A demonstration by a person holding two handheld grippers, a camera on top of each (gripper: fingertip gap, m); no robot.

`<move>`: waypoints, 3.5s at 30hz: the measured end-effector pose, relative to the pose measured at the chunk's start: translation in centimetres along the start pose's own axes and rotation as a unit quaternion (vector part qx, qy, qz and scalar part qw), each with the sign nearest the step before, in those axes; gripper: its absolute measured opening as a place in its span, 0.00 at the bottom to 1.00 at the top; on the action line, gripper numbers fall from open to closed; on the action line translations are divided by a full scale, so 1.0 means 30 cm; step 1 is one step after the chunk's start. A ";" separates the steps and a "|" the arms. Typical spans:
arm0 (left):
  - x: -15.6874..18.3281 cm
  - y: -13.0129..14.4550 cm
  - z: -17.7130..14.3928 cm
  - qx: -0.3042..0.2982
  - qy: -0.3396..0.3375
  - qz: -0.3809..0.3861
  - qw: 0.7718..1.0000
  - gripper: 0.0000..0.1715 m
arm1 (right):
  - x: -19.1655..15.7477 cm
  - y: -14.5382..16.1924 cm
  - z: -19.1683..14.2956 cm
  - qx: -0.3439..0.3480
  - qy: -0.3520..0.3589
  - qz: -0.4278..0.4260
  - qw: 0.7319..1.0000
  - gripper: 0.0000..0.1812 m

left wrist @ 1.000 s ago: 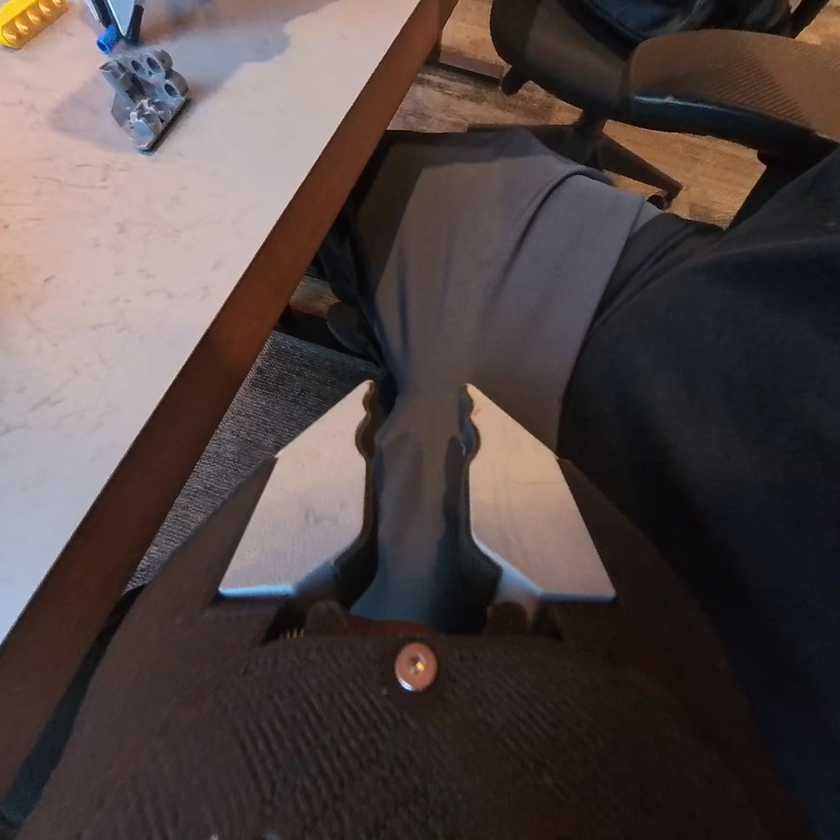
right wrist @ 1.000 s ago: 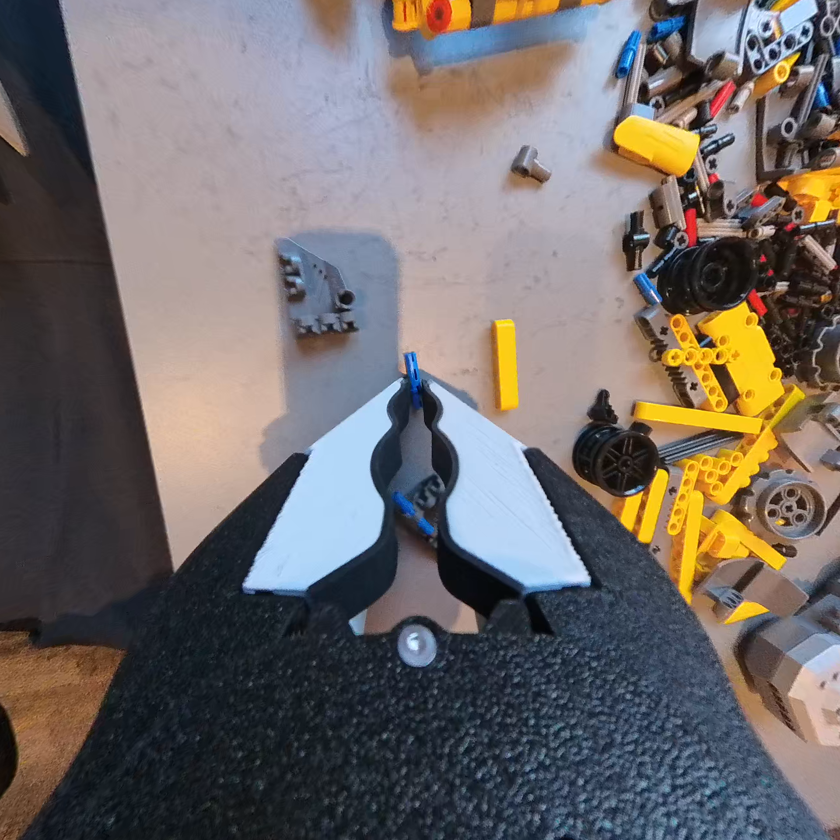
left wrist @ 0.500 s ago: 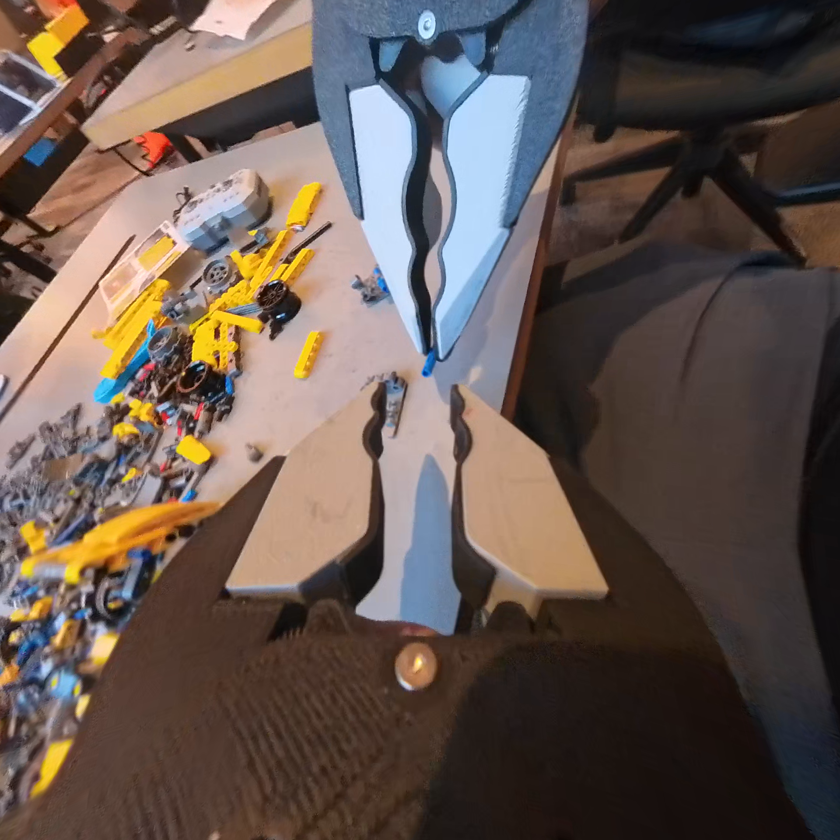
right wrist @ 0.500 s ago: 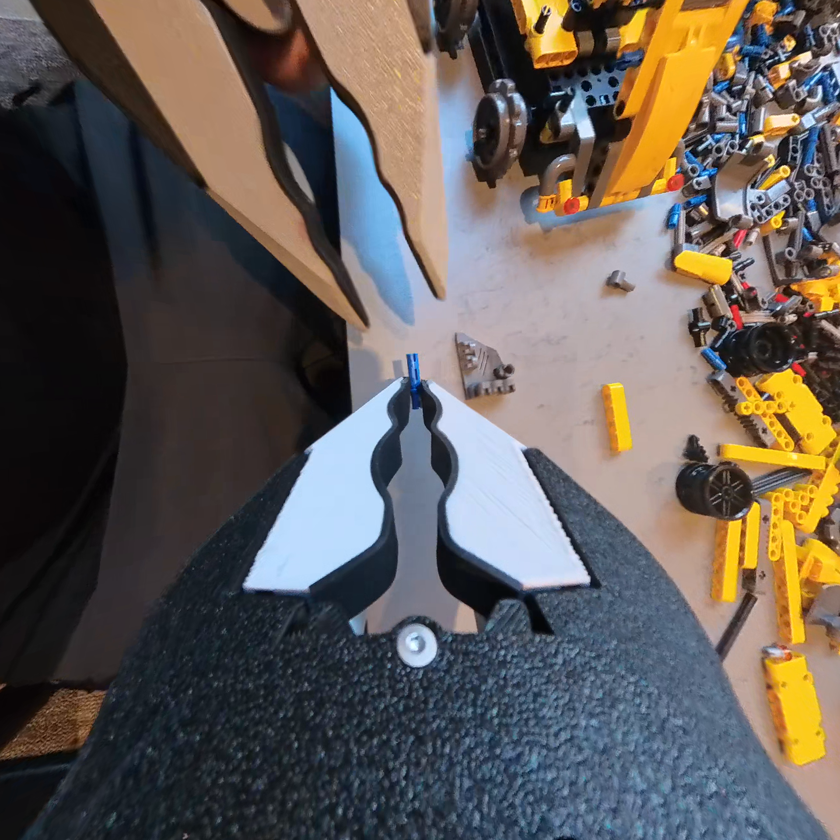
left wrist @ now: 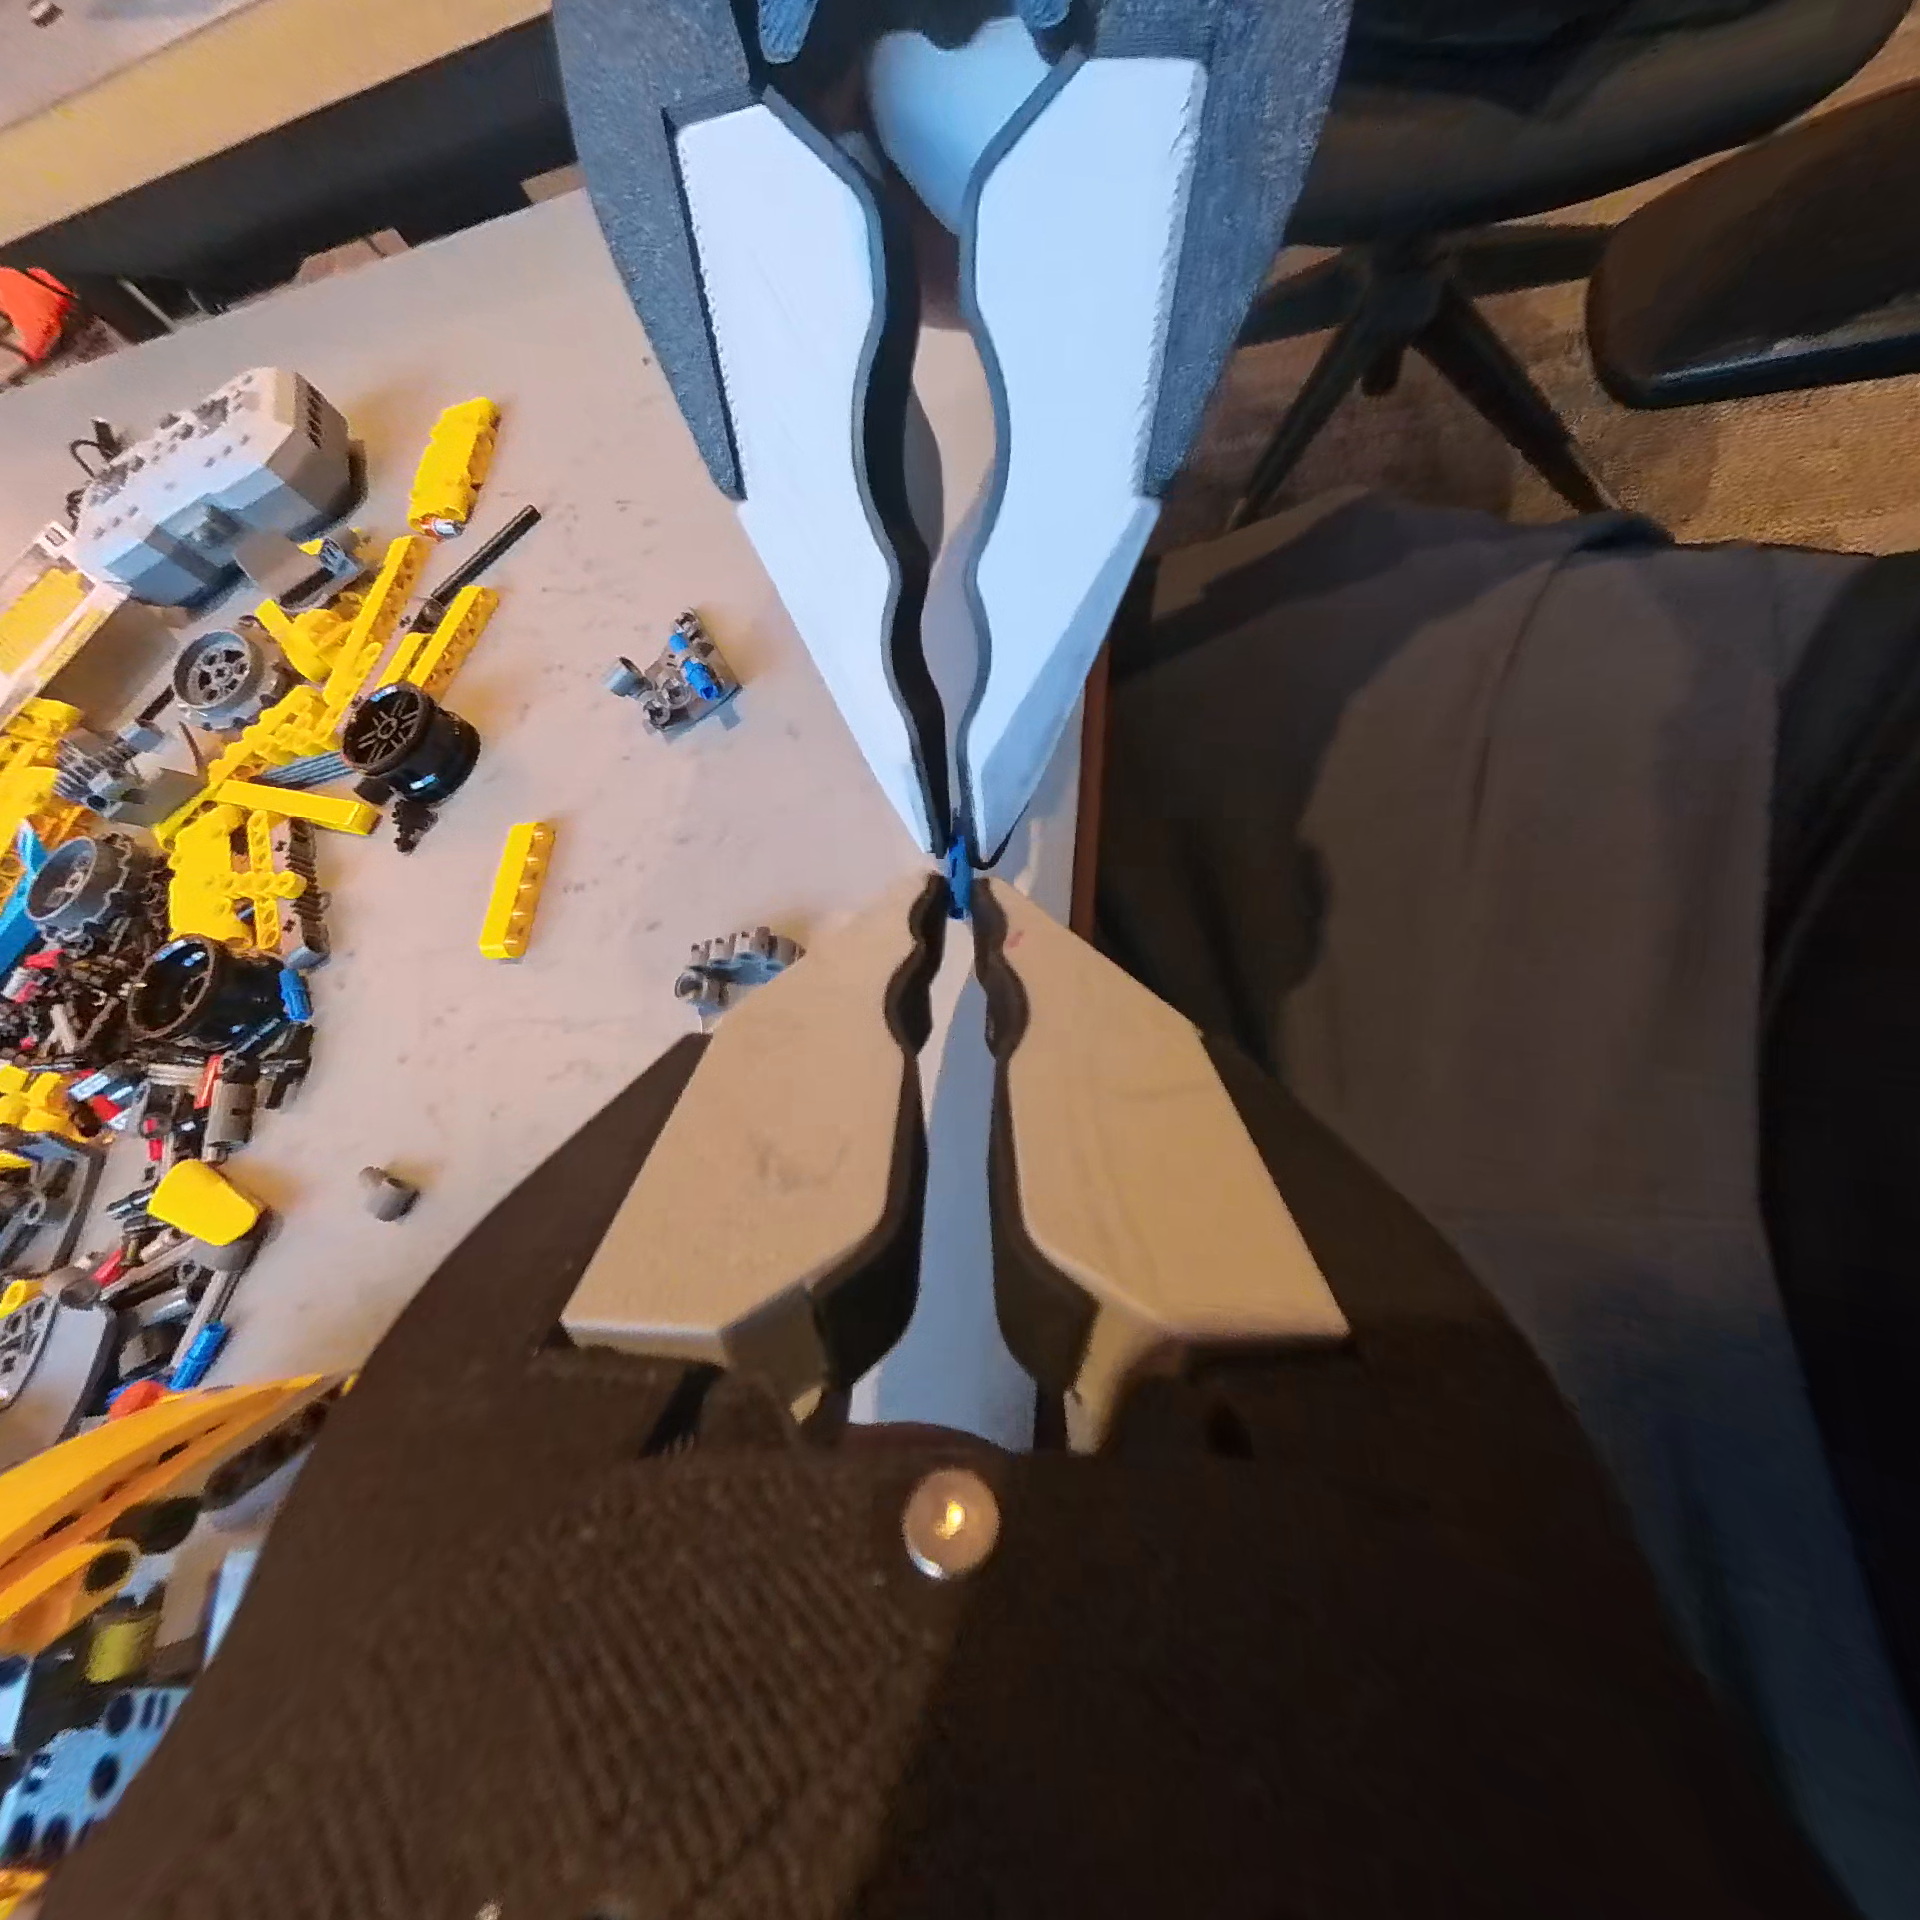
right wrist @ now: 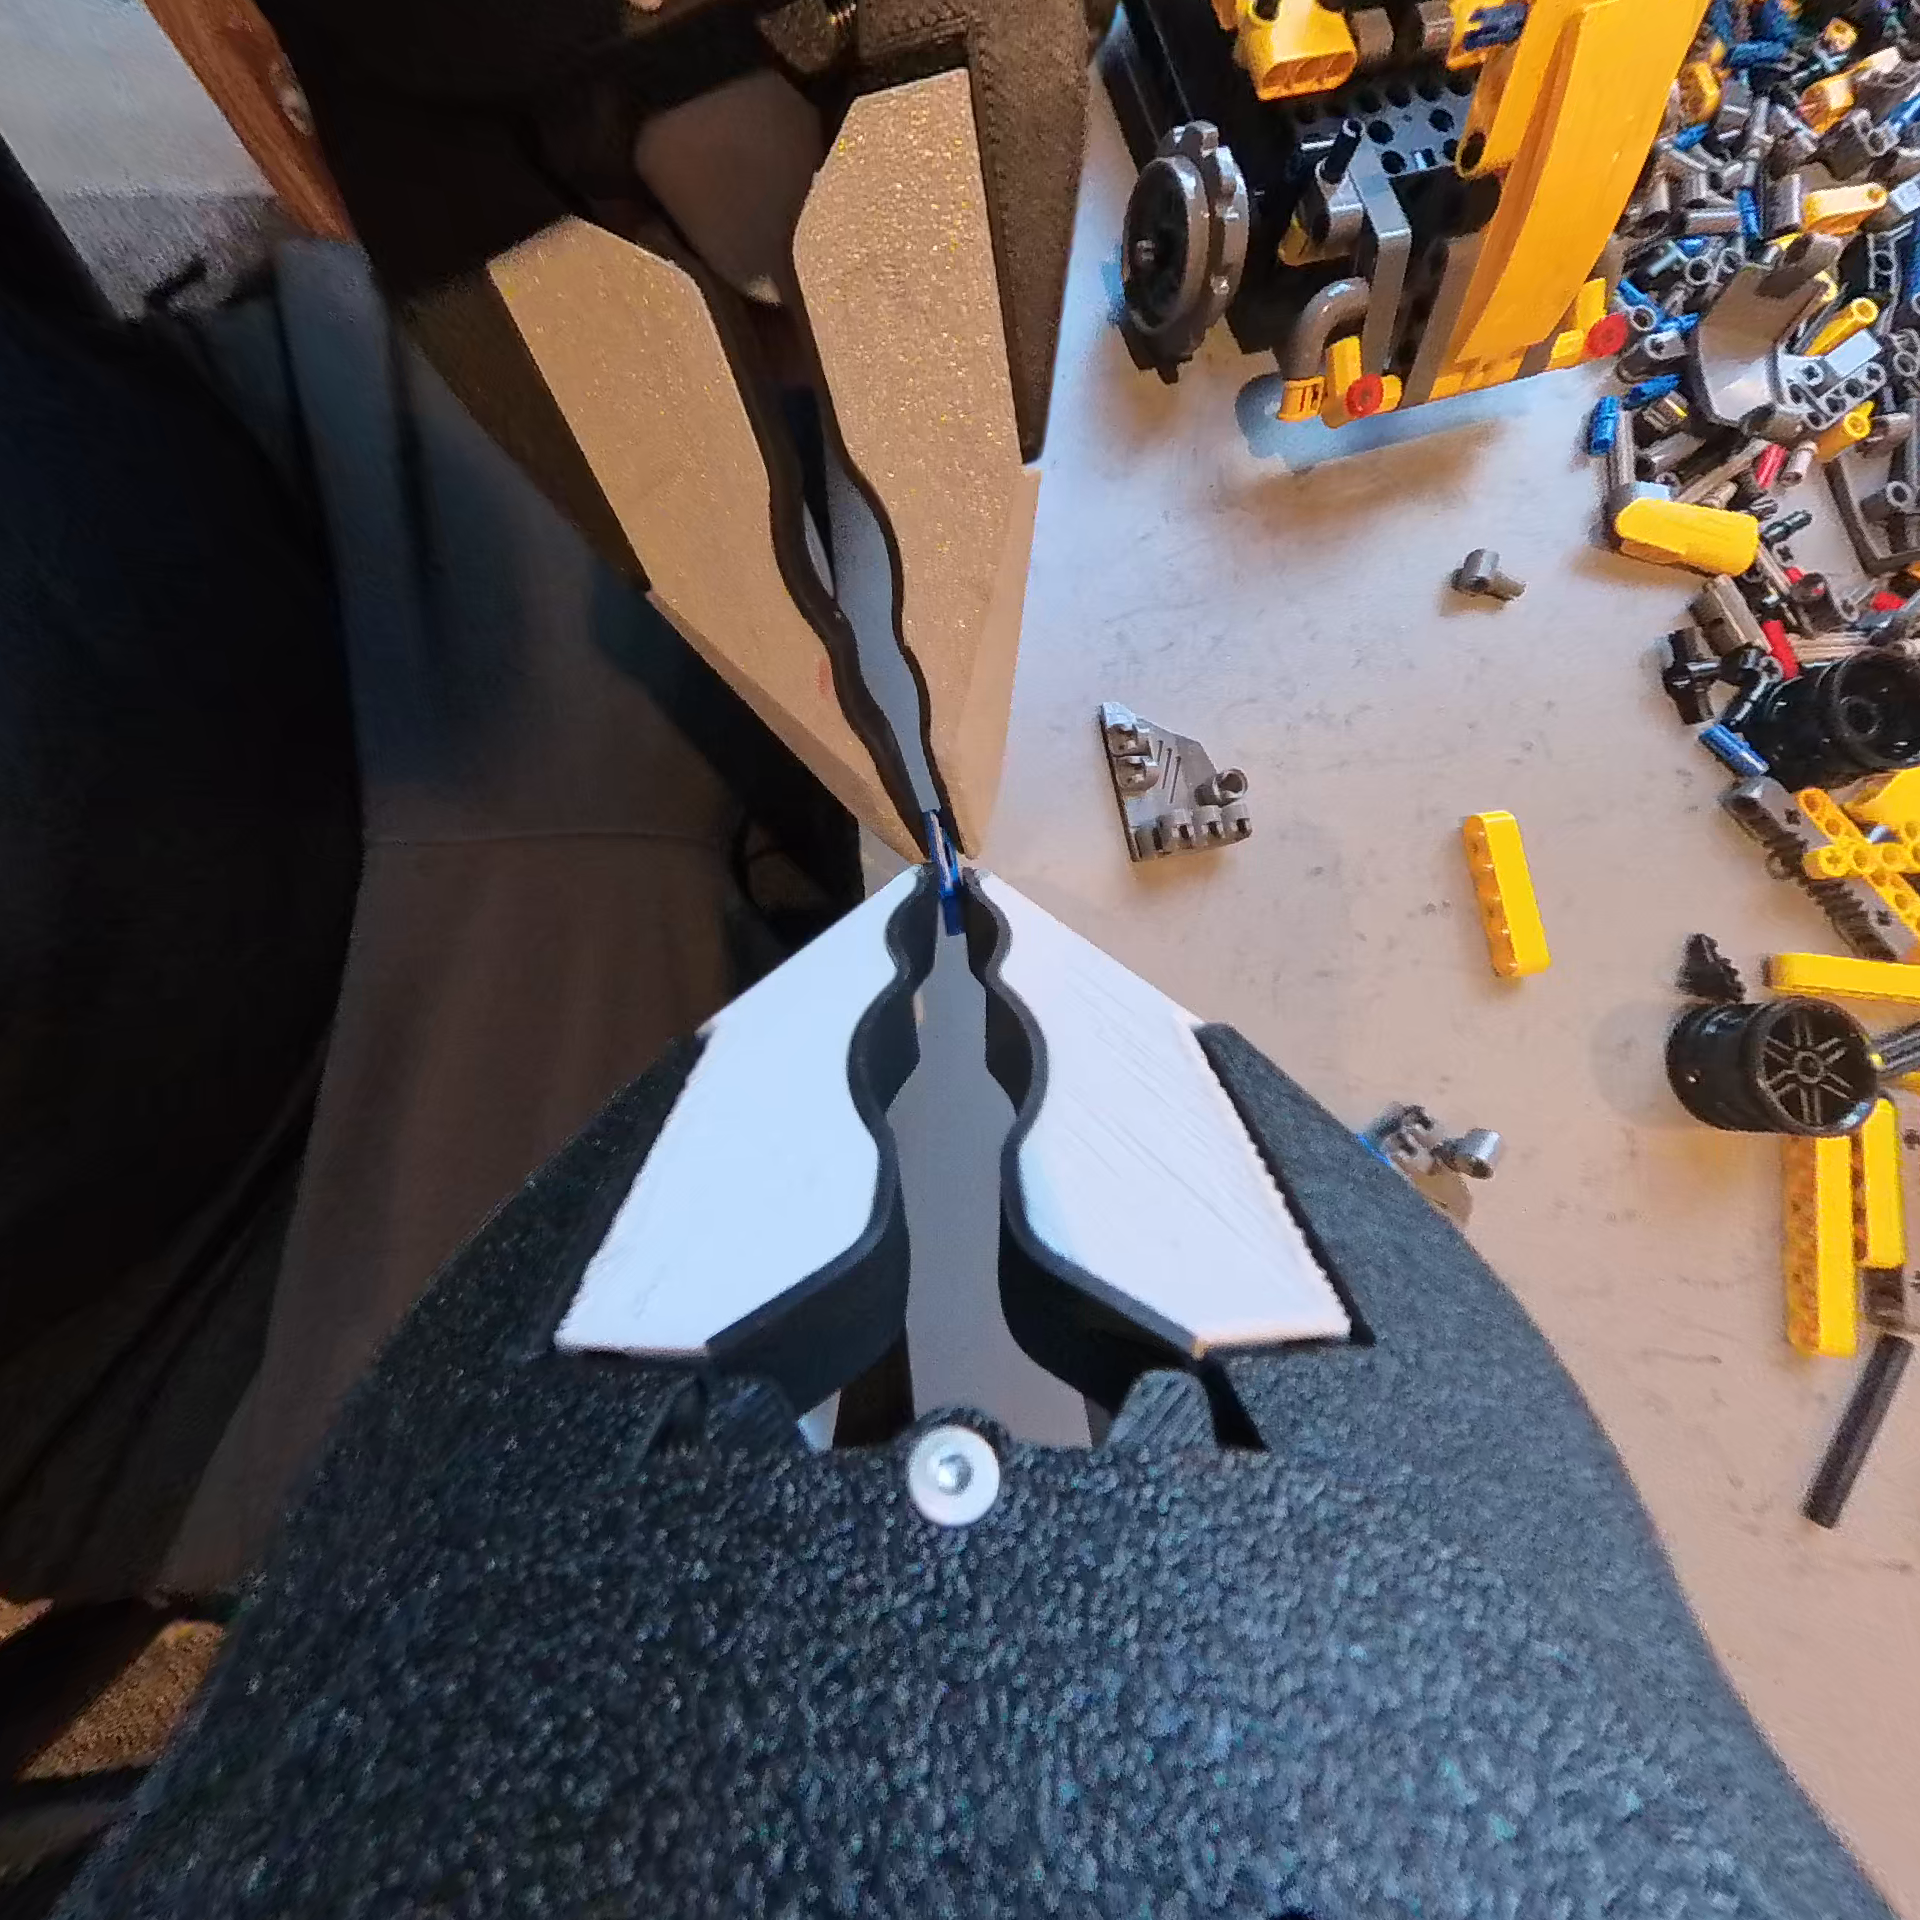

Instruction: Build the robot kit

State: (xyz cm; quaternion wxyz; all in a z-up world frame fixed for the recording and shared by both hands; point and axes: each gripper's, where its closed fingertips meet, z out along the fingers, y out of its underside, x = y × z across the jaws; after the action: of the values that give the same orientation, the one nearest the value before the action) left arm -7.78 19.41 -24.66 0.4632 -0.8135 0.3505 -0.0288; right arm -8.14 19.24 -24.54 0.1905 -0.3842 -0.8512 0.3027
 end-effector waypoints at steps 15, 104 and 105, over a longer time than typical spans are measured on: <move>-0.054 0.009 -0.065 0.051 0.018 -0.122 0.991 0.02 | 0.045 -0.054 -0.038 0.139 0.053 0.033 0.988 0.05; -0.077 0.115 0.029 -0.072 0.048 -0.141 0.986 0.14 | 0.093 0.055 0.023 0.086 0.037 0.041 0.995 0.02; -0.075 0.115 0.028 -0.071 0.050 -0.140 0.986 0.14 | 0.093 0.056 0.024 0.085 0.038 0.040 0.995 0.02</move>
State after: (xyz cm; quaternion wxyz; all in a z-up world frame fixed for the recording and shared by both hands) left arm -11.02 20.24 -27.17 0.3770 -0.8830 0.2574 -0.1091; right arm -9.39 21.99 -25.92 0.2420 -0.4116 -0.7985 0.3666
